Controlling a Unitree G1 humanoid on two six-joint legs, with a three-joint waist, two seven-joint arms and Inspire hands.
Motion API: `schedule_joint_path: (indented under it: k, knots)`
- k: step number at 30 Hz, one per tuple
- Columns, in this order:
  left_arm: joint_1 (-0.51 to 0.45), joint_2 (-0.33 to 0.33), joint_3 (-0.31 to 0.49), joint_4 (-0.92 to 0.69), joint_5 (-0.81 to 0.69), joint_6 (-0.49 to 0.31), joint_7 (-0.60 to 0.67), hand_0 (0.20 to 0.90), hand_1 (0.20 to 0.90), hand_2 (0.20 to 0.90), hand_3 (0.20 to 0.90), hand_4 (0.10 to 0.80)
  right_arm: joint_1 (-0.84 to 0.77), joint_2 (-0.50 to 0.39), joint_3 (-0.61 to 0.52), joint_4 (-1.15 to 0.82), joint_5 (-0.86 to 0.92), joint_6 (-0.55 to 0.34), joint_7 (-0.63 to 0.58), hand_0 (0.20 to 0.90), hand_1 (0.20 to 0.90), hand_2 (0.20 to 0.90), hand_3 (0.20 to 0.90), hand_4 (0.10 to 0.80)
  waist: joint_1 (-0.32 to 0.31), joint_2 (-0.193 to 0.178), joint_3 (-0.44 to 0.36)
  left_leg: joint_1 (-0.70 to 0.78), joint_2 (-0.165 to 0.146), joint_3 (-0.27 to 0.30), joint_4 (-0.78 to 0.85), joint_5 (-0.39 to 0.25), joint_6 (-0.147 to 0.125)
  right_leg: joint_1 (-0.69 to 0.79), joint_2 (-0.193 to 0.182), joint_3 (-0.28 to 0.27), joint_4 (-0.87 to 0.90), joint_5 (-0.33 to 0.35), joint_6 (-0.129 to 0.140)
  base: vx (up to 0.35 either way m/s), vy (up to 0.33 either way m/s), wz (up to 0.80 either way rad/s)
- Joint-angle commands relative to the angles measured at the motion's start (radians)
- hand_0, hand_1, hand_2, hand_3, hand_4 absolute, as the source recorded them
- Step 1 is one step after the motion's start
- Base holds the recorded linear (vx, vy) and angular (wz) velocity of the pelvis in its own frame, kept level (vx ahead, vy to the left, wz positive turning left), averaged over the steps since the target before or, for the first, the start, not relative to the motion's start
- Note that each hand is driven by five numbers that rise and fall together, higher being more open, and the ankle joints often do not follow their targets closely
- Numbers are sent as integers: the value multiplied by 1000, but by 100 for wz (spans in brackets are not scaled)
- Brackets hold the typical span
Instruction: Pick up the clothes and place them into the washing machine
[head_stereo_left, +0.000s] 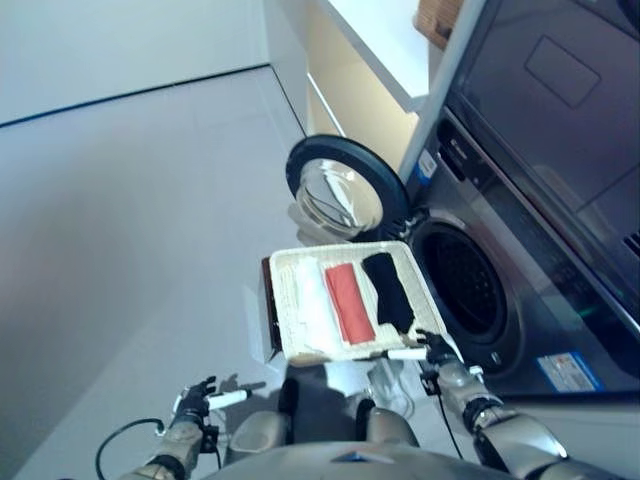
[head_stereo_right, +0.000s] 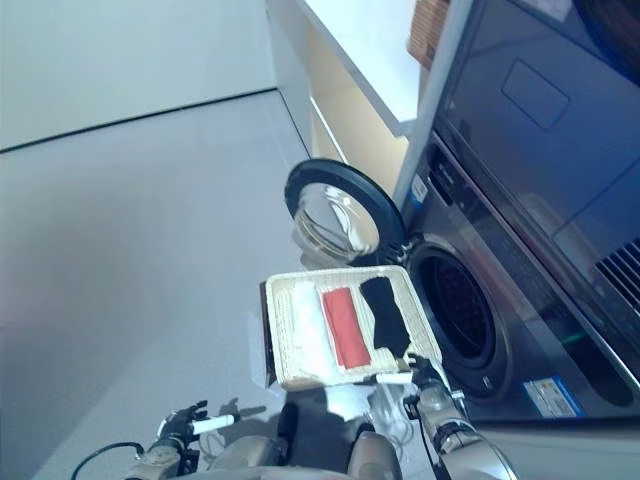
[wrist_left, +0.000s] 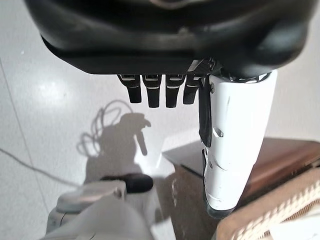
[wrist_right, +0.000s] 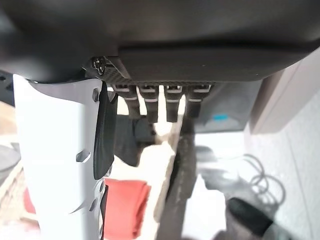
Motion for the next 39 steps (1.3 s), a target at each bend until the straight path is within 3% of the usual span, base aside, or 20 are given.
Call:
schedule_joint_path:
  k: [1,7,19,28,39]
  knots:
    - [-35,-2,0,-12,-36,-33,36,900,900,900,900,800,-68,-88,10,-41,-28,-5,-75,900,900,900,900,800,11,-16,-3,-75,-15,-12,64,-35,-60,-5,-27,-59,-123,114,21,-25,-78,27]
    - [-48,-16,-53,-79,-47,-42,35,900,900,900,900,800,-130,-149,-6,-40,-1,-5,-107,900,900,900,900,800,-14,5,44,-180,26,73,96,-3,-87,-36,-50,-124,-153,127,18,-55,-56,50]
    - [-54,-1,-76,-188,-143,-72,61,900,900,900,900,800,-406,-257,55,43,-19,7,-160,900,900,900,900,800,27,49,111,-311,-9,108,130,-13,-62,-207,-62,-64,-89,133,22,-12,38,-12]
    - [-77,-3,-101,-299,-218,-96,93,900,900,900,900,800,-523,-320,80,73,-6,1,-217,900,900,900,900,800,41,59,174,-463,-27,102,251,-53,-60,-335,-67,-66,-3,110,20,1,5,0]
    - [-77,7,-149,-375,-242,-112,103,900,900,900,900,800,-578,-352,100,143,-11,-3,-246,900,900,900,900,800,82,80,197,-556,-50,76,272,-54,-55,-415,-82,-82,30,96,24,28,12,13]
